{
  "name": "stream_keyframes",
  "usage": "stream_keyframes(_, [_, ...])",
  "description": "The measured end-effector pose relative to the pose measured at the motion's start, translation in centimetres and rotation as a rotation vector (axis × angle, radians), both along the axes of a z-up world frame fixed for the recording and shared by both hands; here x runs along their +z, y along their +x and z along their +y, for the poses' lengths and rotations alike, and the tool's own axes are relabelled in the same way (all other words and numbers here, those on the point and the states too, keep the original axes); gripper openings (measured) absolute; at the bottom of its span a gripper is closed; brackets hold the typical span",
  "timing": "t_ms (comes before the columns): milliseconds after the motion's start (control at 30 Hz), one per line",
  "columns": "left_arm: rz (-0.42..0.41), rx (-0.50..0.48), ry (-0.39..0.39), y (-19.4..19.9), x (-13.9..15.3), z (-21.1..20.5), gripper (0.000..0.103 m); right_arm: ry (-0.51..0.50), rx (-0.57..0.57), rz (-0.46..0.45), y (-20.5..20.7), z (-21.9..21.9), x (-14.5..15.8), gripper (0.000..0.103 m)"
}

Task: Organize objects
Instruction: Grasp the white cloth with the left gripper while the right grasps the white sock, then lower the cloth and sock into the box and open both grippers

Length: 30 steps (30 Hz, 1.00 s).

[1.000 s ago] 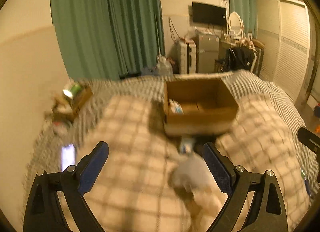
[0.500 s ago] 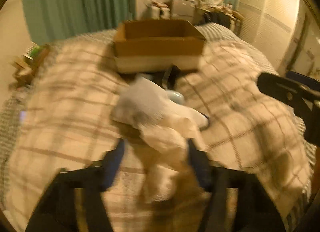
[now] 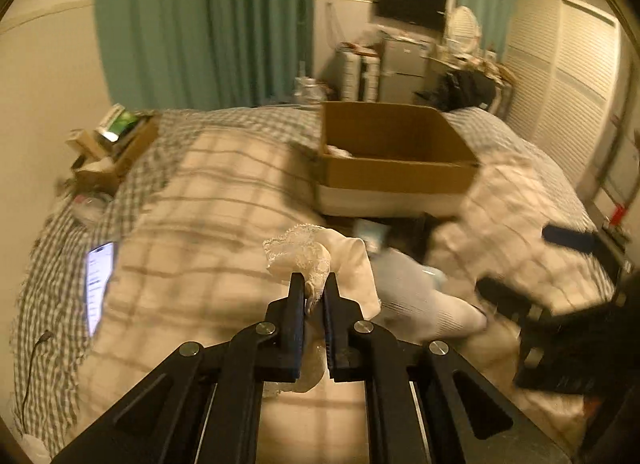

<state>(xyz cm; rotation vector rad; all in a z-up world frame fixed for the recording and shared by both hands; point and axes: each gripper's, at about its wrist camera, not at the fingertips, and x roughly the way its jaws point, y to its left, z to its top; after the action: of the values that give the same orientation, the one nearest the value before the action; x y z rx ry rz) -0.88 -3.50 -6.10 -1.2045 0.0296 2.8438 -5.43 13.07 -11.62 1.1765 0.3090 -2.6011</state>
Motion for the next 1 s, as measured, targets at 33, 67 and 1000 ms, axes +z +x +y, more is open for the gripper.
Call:
stream_keyframes(33, [-0.003,0.011,0.004,-0.1,-0.2,-0.4,0.008,0.011,0.030,-0.021,-0.4,-1.1,-0.8,0.099])
stream_keyframes(67, [-0.009,0.019,0.008,-0.4,-0.3,-0.9,0.008,0.022,0.053,-0.037,-0.7,-1.9,-1.5,0.099])
stream_keyframes(1000, [0.050,-0.089,0.040,-4.8,5.1,0.1,0.008,0.048,0.121,0.099,-1.3,-1.9,7.5,0.031])
